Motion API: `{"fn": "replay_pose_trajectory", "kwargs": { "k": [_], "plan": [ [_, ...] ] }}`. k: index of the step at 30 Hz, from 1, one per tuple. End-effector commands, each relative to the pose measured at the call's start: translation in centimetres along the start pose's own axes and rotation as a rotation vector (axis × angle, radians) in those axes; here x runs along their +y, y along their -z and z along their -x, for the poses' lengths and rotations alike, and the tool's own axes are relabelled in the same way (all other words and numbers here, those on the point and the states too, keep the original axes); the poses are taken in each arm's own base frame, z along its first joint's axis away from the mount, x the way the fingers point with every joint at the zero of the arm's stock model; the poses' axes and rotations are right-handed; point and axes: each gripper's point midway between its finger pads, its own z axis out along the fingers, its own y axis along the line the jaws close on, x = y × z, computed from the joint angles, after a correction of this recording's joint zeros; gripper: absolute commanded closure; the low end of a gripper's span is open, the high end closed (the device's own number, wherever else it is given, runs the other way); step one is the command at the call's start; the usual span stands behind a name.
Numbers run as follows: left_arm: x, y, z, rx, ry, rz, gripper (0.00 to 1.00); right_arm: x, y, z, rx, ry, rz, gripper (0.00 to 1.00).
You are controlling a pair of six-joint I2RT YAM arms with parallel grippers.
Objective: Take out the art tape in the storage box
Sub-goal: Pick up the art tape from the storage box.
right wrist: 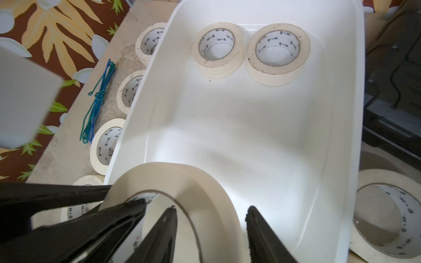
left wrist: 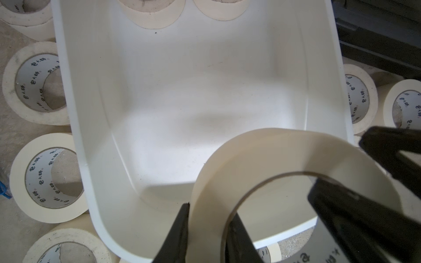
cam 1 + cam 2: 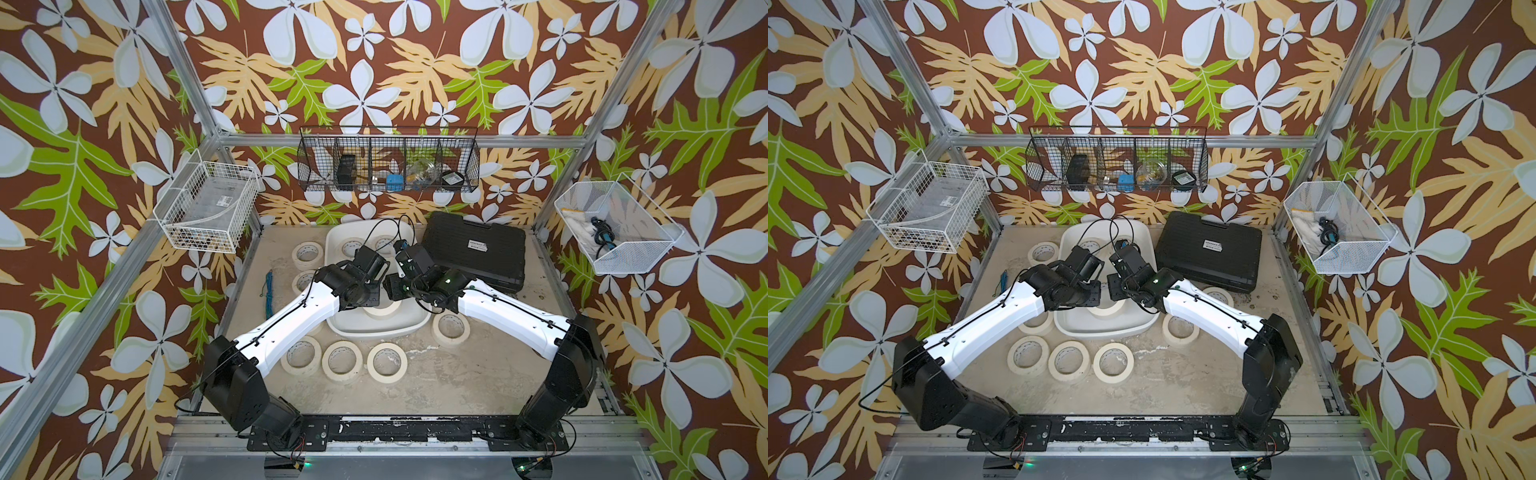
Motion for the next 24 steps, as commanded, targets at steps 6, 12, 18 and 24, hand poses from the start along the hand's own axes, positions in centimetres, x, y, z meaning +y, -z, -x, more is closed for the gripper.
{"fn": "replay_pose_trajectory", "kwargs": {
  "k": [6, 12, 18, 24],
  "plan": [
    [-0.9, 0.7, 0.8, -0.033, 0.007, -0.05, 0.91, -1.1, -0.6, -0.3, 0.016, 0.024, -0.073, 0.51],
    [-0.9, 0.7, 0.8, -0.036, 0.002, -0.051, 0.91, -1.4, -0.8, -0.7, 0.034, 0.03, -0.087, 0.53],
    [-0.8, 0.4, 0.8, -0.038, -0.009, -0.046, 0.91, -0.9, -0.8, -0.9, 0.047, 0.05, -0.062, 0.57],
    [-1.2, 0.7, 0.9, -0.054, -0.001, -0.078, 0.86, -1.3, -0.6, -1.2, 0.05, 0.056, -0.074, 0.79]
  ]
}}
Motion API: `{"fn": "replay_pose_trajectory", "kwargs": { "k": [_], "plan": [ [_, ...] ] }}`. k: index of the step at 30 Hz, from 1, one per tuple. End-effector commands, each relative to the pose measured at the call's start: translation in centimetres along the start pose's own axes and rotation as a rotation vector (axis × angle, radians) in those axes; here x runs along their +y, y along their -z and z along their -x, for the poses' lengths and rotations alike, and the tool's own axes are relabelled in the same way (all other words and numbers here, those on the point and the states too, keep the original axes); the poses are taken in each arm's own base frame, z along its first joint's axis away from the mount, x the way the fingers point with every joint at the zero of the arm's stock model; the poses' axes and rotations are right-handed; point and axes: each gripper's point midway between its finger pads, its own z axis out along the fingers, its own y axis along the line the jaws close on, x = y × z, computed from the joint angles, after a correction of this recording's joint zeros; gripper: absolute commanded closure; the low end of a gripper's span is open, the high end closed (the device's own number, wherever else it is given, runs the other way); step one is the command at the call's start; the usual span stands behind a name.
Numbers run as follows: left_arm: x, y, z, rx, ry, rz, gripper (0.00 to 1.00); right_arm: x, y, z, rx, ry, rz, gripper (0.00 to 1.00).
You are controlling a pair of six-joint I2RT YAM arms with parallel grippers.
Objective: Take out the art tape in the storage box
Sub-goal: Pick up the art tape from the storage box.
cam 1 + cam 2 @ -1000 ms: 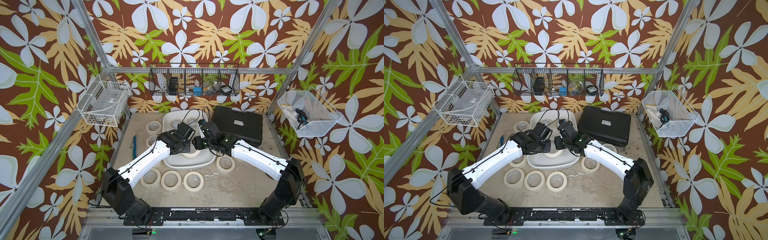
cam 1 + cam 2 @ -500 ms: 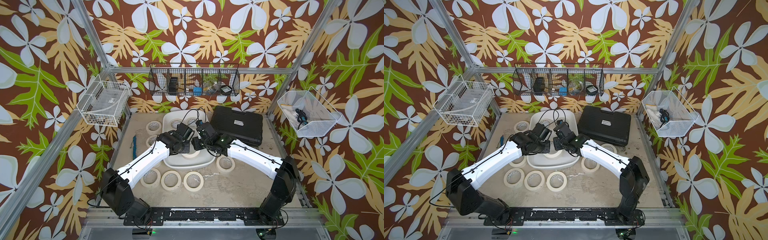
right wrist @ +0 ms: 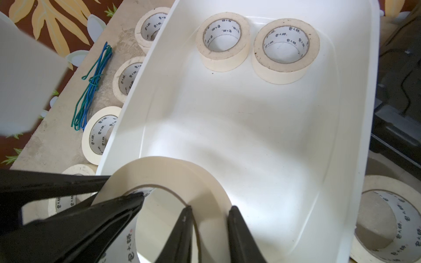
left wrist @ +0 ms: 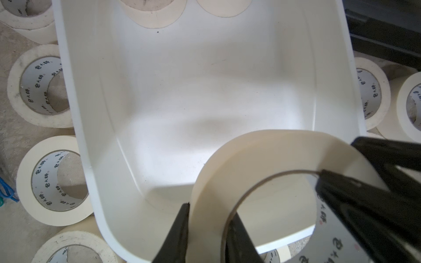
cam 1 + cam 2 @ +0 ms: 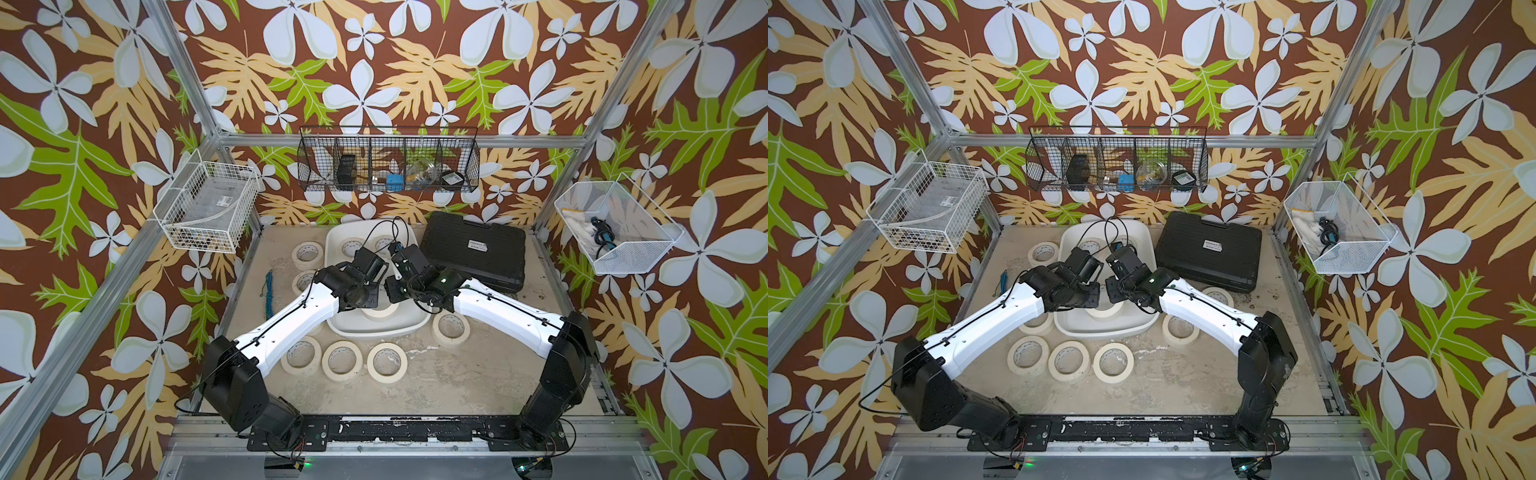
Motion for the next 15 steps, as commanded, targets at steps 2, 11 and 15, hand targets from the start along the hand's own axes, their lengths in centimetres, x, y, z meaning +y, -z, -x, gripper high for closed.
{"fn": "replay_pose_trajectory", "kwargs": {
  "k": [2, 11, 15],
  "plan": [
    [-1.6, 1.0, 1.5, -0.064, 0.035, -0.086, 0.81, -1.7, 0.4, -0.3, -0.001, -0.017, -0.081, 0.82],
    [-1.8, 1.9, 2.3, -0.11, 0.062, -0.112, 0.47, -2.0, 2.0, 0.5, -0.037, -0.008, -0.096, 0.87],
    [-1.5, 3.0, 3.1, -0.16, 0.088, -0.118, 0.41, -2.7, 2.7, 0.8, -0.045, -0.001, -0.124, 0.88]
  ]
}}
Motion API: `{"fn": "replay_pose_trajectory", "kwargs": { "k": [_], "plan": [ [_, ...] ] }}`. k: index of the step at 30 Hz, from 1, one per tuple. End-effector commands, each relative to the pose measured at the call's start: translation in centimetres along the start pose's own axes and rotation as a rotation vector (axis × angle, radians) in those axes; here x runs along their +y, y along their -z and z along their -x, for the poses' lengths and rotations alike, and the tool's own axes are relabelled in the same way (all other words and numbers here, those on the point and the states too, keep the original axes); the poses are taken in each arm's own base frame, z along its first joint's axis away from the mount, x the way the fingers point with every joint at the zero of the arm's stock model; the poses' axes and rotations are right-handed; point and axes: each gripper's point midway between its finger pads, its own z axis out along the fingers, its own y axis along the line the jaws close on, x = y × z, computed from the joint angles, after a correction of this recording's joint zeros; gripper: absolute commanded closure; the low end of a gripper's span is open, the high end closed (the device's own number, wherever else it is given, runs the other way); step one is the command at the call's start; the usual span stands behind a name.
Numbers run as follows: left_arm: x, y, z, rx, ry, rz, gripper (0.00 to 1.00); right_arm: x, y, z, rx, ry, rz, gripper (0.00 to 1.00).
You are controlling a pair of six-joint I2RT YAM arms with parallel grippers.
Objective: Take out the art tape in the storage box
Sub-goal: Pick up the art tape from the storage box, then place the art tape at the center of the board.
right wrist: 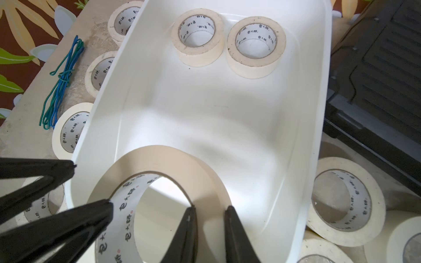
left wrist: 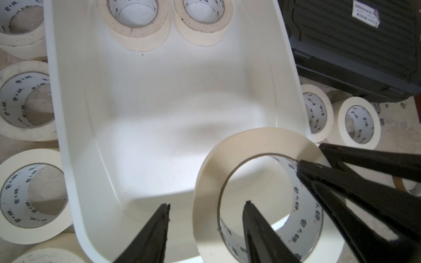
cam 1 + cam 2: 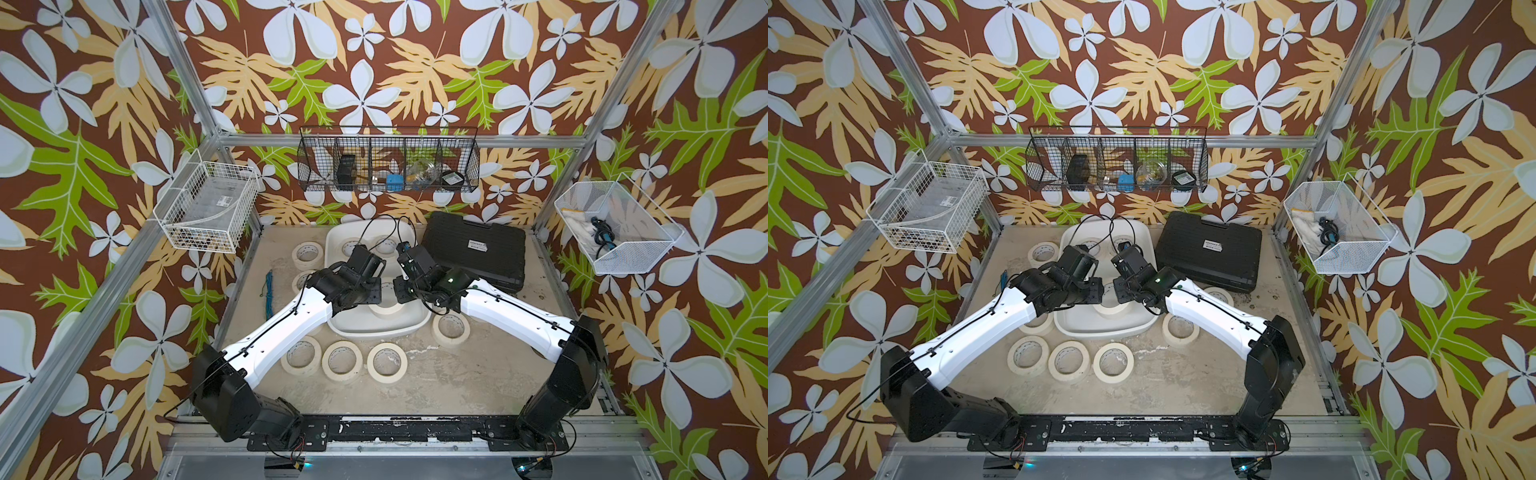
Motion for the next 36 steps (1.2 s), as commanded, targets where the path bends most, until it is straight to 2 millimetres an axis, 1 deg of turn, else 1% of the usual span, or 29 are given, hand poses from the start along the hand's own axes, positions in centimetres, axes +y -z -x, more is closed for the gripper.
{"fn": "replay_pose_trajectory", "kwargs": {
  "k": [1, 3, 6, 9, 12, 14, 19, 23, 25, 28, 30, 35, 36],
  "plan": [
    [-0.1, 0.9, 1.2, -0.063, 0.029, -0.013, 0.41, -1.0, 0.8, 0.9, -0.035, -0.008, -0.036, 0.88],
    [0.2, 1.5, 1.7, -0.088, 0.041, -0.009, 0.4, -1.7, 1.3, 1.0, -0.038, -0.016, -0.043, 0.88],
    [0.6, 2.3, 2.2, -0.118, 0.058, -0.016, 0.4, -3.8, 2.0, 1.2, -0.045, -0.047, -0.068, 0.88],
    [0.9, 2.4, 2.2, -0.126, 0.067, -0.025, 0.39, -6.7, 3.1, 1.1, -0.058, -0.102, -0.104, 0.89],
    [1.2, 2.1, 1.9, -0.116, 0.071, -0.019, 0.39, -10.2, 4.4, 0.5, -0.073, -0.166, -0.153, 0.9],
    [1.2, 1.9, 1.8, -0.11, 0.071, -0.021, 0.39, -12.6, 5.3, -0.5, -0.079, -0.211, -0.191, 0.9],
    [0.9, 1.0, 1.3, -0.089, 0.066, -0.039, 0.39, -17.1, 6.9, -3.7, -0.081, -0.327, -0.221, 0.9],
    [0.6, 0.3, 0.9, -0.072, 0.066, -0.052, 0.39, -19.9, 8.0, -6.2, -0.085, -0.396, -0.26, 0.9],
    [0.3, 0.1, 0.8, -0.067, 0.066, -0.064, 0.39, -21.4, 8.3, -7.9, -0.083, -0.455, -0.288, 0.91],
    [0.1, -0.3, 0.7, -0.061, 0.067, -0.072, 0.39, -22.7, 8.5, -9.9, -0.11, -0.564, -0.255, 0.94],
    [0.1, -0.6, 0.5, -0.055, 0.065, -0.074, 0.39, -23.1, 8.7, -11.0, -0.132, -0.611, -0.251, 0.97],
    [0.1, -0.9, 0.3, -0.046, 0.059, -0.074, 0.39, -24.5, 9.3, -13.0, -0.157, -0.655, -0.315, 0.98],
    [0.1, -1.0, 0.2, -0.045, 0.059, -0.075, 0.39, -24.8, 9.3, -13.5, -0.158, -0.668, -0.335, 1.0]
  ]
}}
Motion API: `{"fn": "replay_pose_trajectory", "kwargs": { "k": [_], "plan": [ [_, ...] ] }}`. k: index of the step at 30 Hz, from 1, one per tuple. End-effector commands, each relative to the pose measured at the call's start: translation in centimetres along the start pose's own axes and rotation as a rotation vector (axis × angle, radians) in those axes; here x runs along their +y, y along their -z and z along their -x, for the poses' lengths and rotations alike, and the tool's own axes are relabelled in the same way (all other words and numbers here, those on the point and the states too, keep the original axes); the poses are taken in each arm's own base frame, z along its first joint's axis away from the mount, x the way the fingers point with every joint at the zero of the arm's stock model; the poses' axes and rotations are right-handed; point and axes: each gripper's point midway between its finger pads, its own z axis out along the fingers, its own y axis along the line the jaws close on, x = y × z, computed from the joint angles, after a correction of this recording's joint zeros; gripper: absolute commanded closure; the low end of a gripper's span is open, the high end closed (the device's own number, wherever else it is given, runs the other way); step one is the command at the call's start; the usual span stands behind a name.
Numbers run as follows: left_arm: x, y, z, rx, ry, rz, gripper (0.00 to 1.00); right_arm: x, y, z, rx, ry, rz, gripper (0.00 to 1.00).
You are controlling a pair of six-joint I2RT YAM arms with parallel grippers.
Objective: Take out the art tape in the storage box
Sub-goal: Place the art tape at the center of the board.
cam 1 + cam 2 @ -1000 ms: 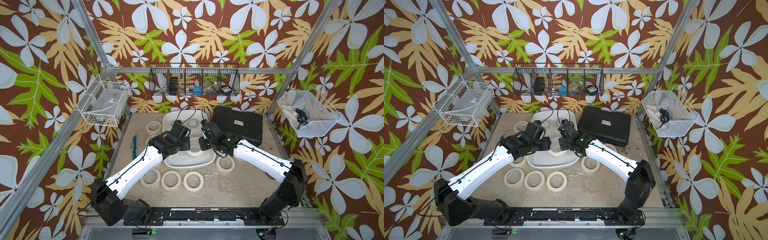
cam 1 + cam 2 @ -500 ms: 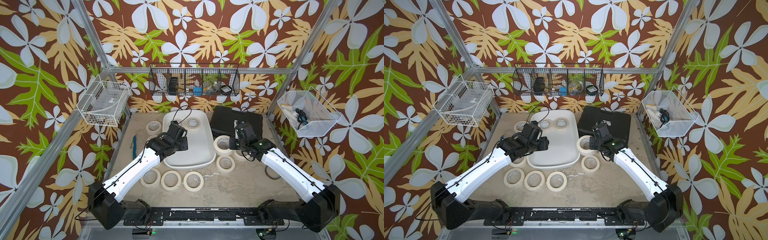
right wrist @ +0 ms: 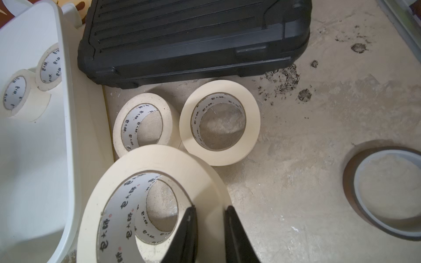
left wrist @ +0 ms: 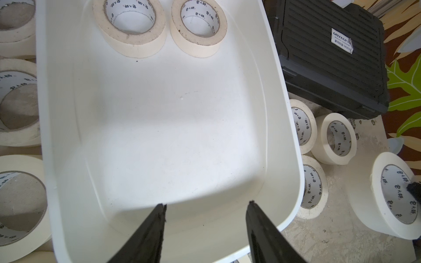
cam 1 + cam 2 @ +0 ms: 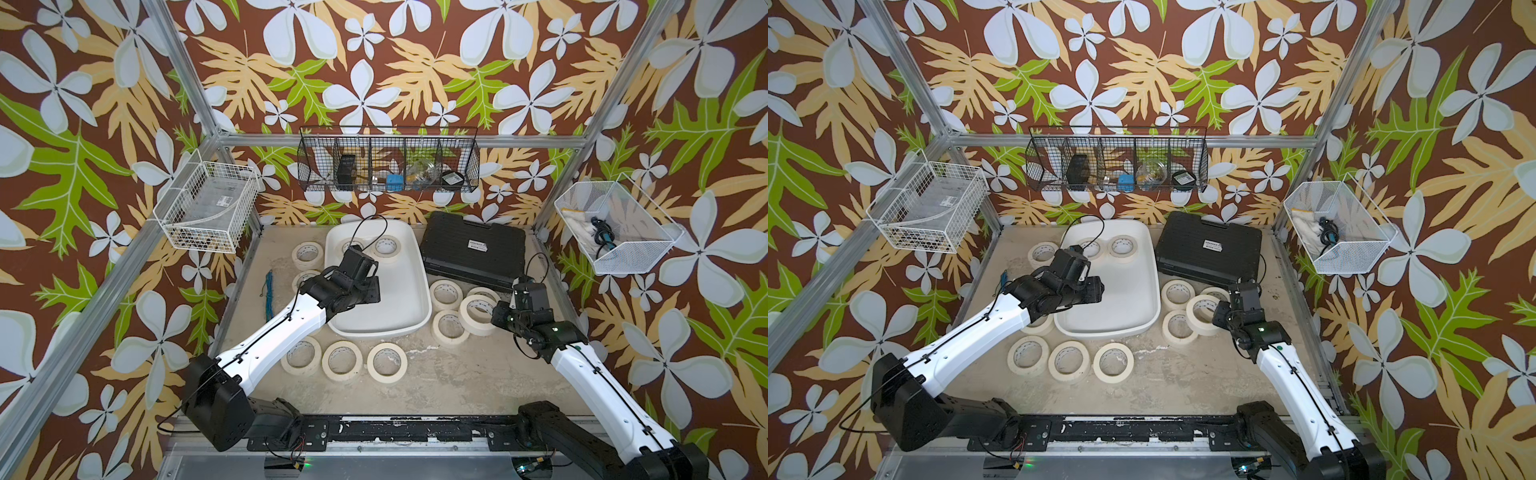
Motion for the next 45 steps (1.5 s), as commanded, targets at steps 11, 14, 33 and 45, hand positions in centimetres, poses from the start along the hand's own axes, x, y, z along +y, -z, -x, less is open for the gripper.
{"fn": "replay_pose_trajectory", "kwargs": {
  "k": [11, 14, 33, 45],
  "plan": [
    [-0.4, -0.5, -0.1, 0.003, -0.006, -0.026, 0.39, -5.4, -0.5, -1.9, -0.088, -0.253, -0.201, 1.0],
    [-0.5, -0.6, -0.1, 0.004, -0.006, -0.028, 0.4, -6.3, -0.9, -2.7, -0.093, -0.272, -0.228, 0.99],
    [-0.5, -1.0, -0.5, 0.018, 0.0, -0.032, 0.4, -7.4, -4.9, -5.7, -0.018, -0.241, -0.253, 0.63],
    [0.3, -2.1, 0.3, 0.004, 0.0, 0.0, 0.4, -7.0, -2.8, -3.2, -0.069, -0.186, -0.263, 0.41]
  ]
}}
